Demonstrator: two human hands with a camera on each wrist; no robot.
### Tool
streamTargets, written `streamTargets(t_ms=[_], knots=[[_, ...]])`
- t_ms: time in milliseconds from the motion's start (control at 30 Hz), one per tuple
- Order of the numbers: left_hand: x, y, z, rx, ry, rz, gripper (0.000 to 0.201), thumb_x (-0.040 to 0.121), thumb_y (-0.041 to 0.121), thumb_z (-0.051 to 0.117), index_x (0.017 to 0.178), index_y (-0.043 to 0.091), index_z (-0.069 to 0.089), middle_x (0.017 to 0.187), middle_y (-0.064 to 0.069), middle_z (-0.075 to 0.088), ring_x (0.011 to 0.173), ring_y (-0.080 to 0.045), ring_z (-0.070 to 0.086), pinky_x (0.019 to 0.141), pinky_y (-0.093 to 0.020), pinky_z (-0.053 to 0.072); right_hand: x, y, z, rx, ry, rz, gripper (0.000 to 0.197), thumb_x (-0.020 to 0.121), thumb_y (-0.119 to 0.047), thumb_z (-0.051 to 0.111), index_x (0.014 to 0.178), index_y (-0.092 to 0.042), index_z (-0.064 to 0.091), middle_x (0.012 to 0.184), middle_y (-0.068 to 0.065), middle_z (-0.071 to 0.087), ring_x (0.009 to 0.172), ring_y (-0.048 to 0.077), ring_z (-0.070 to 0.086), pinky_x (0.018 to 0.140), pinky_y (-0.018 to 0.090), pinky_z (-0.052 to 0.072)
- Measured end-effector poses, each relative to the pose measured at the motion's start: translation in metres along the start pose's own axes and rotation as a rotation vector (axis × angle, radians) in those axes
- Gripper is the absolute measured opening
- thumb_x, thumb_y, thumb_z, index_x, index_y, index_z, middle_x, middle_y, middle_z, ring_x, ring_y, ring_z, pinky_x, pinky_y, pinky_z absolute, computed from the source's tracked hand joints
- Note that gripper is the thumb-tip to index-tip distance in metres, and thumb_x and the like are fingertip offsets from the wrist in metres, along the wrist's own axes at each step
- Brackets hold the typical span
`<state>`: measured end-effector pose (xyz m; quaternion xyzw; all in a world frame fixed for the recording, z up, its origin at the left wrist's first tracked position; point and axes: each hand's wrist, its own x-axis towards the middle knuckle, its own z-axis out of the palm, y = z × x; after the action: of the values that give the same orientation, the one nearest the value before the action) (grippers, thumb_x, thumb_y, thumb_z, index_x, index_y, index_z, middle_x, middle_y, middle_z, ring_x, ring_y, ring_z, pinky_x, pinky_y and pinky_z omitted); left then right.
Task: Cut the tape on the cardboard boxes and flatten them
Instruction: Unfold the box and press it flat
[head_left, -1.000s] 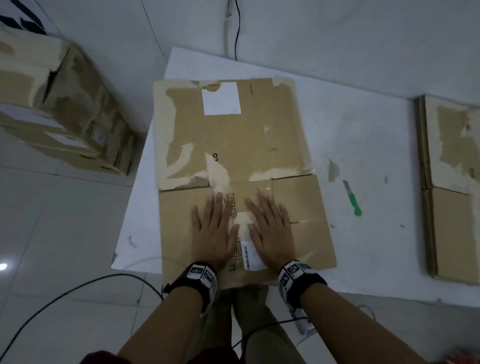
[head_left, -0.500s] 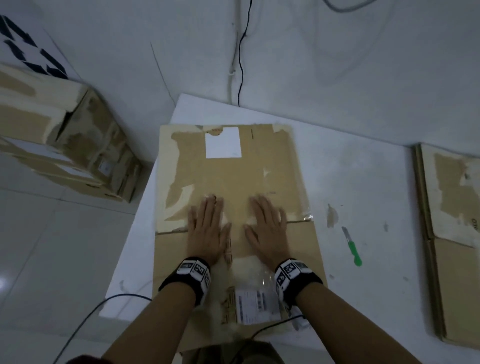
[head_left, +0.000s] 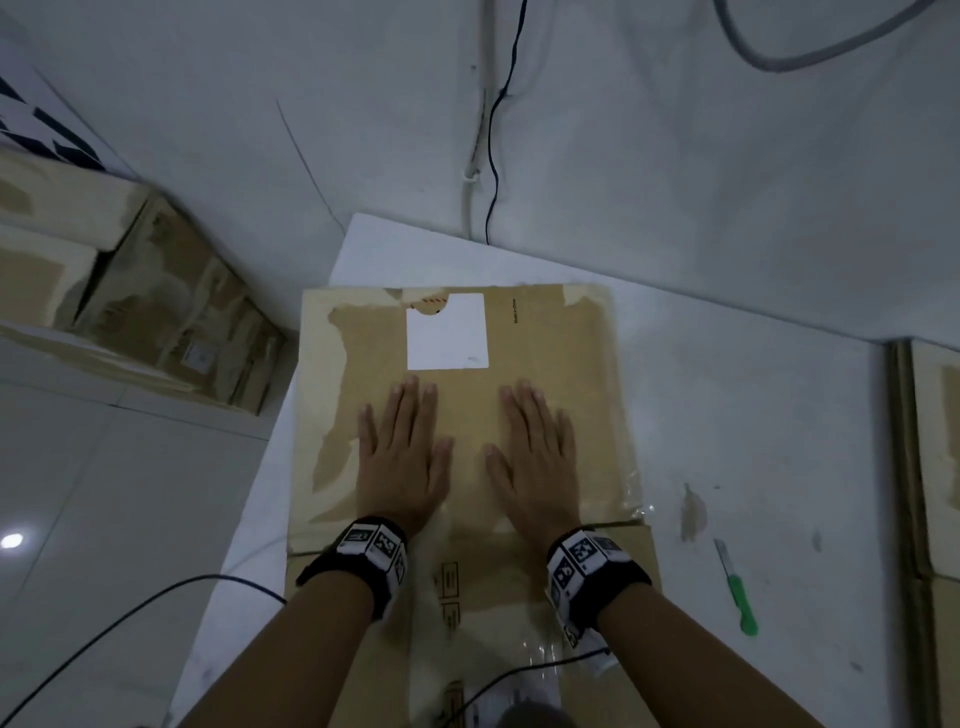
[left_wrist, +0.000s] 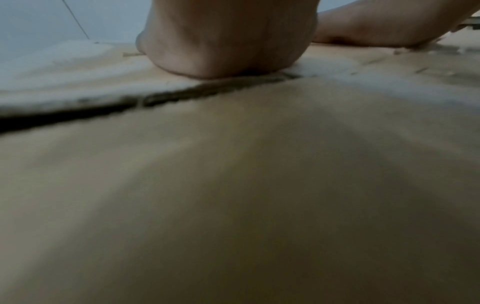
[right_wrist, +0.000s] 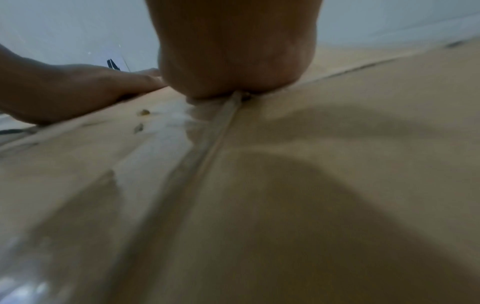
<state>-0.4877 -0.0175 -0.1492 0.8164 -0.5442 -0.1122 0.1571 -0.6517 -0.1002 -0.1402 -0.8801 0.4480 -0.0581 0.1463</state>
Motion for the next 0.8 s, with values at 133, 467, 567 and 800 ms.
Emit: streamTargets(t_ms=[133, 467, 567, 800], knots=[[0.023, -0.002, -0.004, -0.051, 0.038, 0.016, 0.057, 0.098, 0.038, 0.029, 0.146, 0.011, 0.039, 0.152, -0.012, 0.036, 0.144, -0.026, 0.026, 0.117, -0.057, 0.013, 0.023, 0.004, 0.001, 0.024, 0.020, -0.022, 0.063, 0.101, -0.043, 0.031, 0.156, -0.015, 0.021, 0.165, 0.003, 0.013, 0.152, 0.017, 0.007, 0.122, 0.051, 0.010], [0.110, -0.026, -0.016, 0.065, -0.047, -0.077, 0.067, 0.094, 0.052, 0.017, 0.154, 0.022, 0.015, 0.162, -0.006, 0.006, 0.149, -0.026, 0.006, 0.115, -0.055, -0.005, 0.122, 0.023, -0.007, -0.029, -0.047, 0.063, 0.074, 0.093, -0.058, 0.012, 0.158, -0.021, 0.012, 0.166, 0.000, 0.006, 0.153, 0.017, 0.001, 0.121, 0.049, -0.005], [0.111, -0.027, -0.016, 0.069, -0.083, -0.088, 0.068, 0.094, 0.052, 0.018, 0.155, 0.023, 0.010, 0.162, -0.004, 0.000, 0.149, -0.024, 0.001, 0.116, -0.054, -0.007, 0.126, 0.024, -0.008, -0.029, -0.104, 0.075, 0.070, 0.097, -0.057, 0.018, 0.158, -0.025, 0.008, 0.166, -0.001, 0.000, 0.152, 0.017, -0.004, 0.120, 0.048, -0.008], [0.066, -0.028, -0.030, -0.025, -0.186, -0.106, 0.076, 0.089, 0.057, 0.007, 0.155, 0.020, 0.003, 0.162, -0.009, -0.003, 0.149, -0.029, -0.006, 0.118, -0.050, -0.007, 0.072, 0.051, -0.028, 0.104, -0.144, 0.037, 0.064, 0.101, -0.048, 0.024, 0.158, -0.024, 0.009, 0.166, 0.003, 0.001, 0.152, 0.018, -0.002, 0.123, 0.045, 0.001]])
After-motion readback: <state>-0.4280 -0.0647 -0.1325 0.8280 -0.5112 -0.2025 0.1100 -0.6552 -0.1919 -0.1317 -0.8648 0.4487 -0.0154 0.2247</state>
